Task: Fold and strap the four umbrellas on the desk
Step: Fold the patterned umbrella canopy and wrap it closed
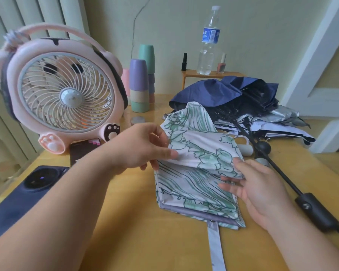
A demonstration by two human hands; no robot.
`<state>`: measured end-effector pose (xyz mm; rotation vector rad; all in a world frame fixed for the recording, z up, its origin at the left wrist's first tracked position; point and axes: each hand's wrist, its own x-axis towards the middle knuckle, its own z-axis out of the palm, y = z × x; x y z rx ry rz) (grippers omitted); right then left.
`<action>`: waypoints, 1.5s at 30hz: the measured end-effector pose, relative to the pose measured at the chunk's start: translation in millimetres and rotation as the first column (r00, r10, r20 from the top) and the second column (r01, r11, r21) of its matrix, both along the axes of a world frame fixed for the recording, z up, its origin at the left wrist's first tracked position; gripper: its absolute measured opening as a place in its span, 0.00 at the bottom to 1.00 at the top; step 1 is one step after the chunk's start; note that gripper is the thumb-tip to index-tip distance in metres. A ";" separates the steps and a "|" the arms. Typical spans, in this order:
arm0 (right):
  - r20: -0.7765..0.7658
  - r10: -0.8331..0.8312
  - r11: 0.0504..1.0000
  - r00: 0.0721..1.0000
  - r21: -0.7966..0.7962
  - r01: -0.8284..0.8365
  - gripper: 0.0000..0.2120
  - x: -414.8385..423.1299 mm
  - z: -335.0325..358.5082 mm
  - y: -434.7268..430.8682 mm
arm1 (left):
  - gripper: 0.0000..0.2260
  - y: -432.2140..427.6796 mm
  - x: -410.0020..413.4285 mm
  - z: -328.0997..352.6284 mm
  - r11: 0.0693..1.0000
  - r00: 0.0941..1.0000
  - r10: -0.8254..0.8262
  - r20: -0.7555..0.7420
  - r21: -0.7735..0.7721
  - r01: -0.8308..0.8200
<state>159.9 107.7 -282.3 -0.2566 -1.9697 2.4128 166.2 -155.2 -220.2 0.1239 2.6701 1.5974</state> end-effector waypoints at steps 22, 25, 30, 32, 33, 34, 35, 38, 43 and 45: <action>-0.029 0.092 0.996 0.995 0.000 -0.092 0.17 5.5 5.2 -1.9 | 0.18 17.5 -7.5 -5.6 0.788 0.939 0.207 0.273 0.523 -0.325; -0.039 0.088 0.996 0.995 0.012 -0.088 0.17 4.5 3.6 -2.1 | 0.17 15.8 -8.6 -2.8 0.727 0.906 0.298 0.302 0.543 -0.420; -0.038 0.078 0.996 0.996 0.037 -0.076 0.15 3.3 2.6 -2.4 | 0.17 17.3 -1.4 3.8 0.846 0.915 0.198 0.352 0.409 -0.341; -0.040 0.074 0.996 0.996 0.043 -0.072 0.15 3.3 2.1 -2.7 | 0.19 18.5 1.0 5.7 0.897 0.925 0.171 0.340 0.335 -0.289; -0.043 0.070 0.997 0.997 0.044 -0.068 0.15 3.3 2.0 -2.5 | 0.19 19.0 1.1 5.0 0.913 0.928 0.164 0.335 0.304 -0.271; -0.046 0.065 0.997 0.997 0.045 -0.063 0.14 3.3 1.9 -2.3 | 0.18 19.5 1.5 4.4 0.926 0.929 0.156 0.335 0.279 -0.255; -0.049 0.062 0.997 0.997 0.044 -0.060 0.13 3.6 2.0 -2.0 | 0.17 19.6 1.4 2.8 0.934 0.930 0.139 0.340 0.267 -0.237; -0.048 0.071 0.997 0.996 0.034 -0.070 0.07 4.5 3.4 -2.3 | 0.19 19.6 0.2 -2.4 0.892 0.931 0.065 0.359 0.397 -0.215; -0.062 0.055 0.988 0.997 0.145 -0.046 0.15 5.6 3.1 -1.2 | 0.28 22.0 -1.9 -5.9 0.795 0.946 0.075 0.317 0.553 -0.248; -0.065 0.036 0.990 0.997 0.141 -0.027 0.14 5.2 4.1 -1.2 | 0.27 22.0 -2.5 -7.7 0.818 0.947 0.104 0.304 0.516 -0.255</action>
